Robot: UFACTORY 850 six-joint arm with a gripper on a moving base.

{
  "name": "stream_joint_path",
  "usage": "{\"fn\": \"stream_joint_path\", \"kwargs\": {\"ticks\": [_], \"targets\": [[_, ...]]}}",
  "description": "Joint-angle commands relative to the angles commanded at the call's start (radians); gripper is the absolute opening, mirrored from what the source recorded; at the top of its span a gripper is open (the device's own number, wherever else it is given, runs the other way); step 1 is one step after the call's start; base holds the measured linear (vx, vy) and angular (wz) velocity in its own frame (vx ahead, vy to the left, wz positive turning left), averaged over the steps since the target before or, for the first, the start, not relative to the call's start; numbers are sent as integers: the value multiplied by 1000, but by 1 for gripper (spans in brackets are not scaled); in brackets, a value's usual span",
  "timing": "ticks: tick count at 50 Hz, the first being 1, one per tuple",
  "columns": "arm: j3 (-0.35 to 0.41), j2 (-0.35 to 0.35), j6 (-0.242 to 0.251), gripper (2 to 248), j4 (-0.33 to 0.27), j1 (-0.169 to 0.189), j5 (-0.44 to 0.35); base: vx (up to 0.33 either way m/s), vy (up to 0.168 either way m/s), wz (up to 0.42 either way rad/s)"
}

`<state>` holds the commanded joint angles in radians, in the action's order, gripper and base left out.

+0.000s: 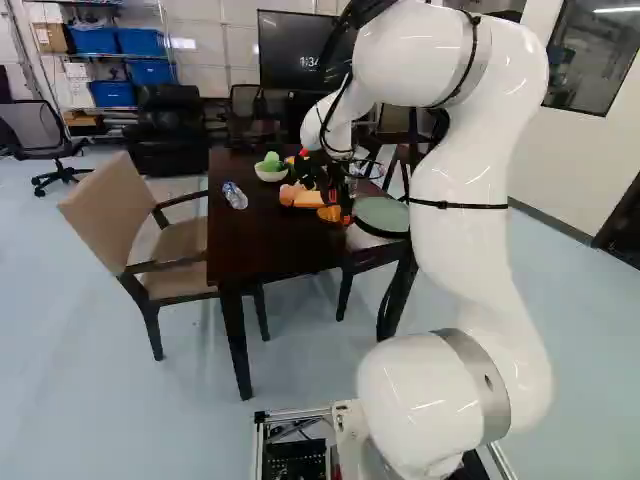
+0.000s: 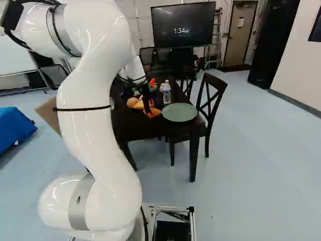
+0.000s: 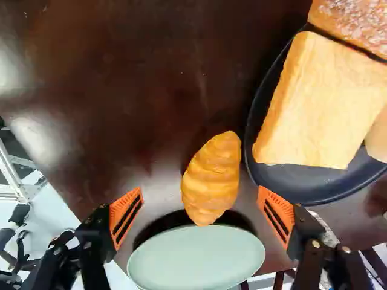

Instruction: Move the croissant to the empty plate

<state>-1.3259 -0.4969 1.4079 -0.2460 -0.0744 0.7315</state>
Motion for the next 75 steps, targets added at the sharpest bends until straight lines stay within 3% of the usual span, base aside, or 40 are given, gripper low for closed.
{"fn": "stream_joint_path", "kwargs": {"ticks": [24, 75], "targets": [[0, 0, 0, 247, 0, 0, 0, 0, 0, 0], [0, 0, 0, 129, 0, 0, 0, 0, 0, 0]]}}
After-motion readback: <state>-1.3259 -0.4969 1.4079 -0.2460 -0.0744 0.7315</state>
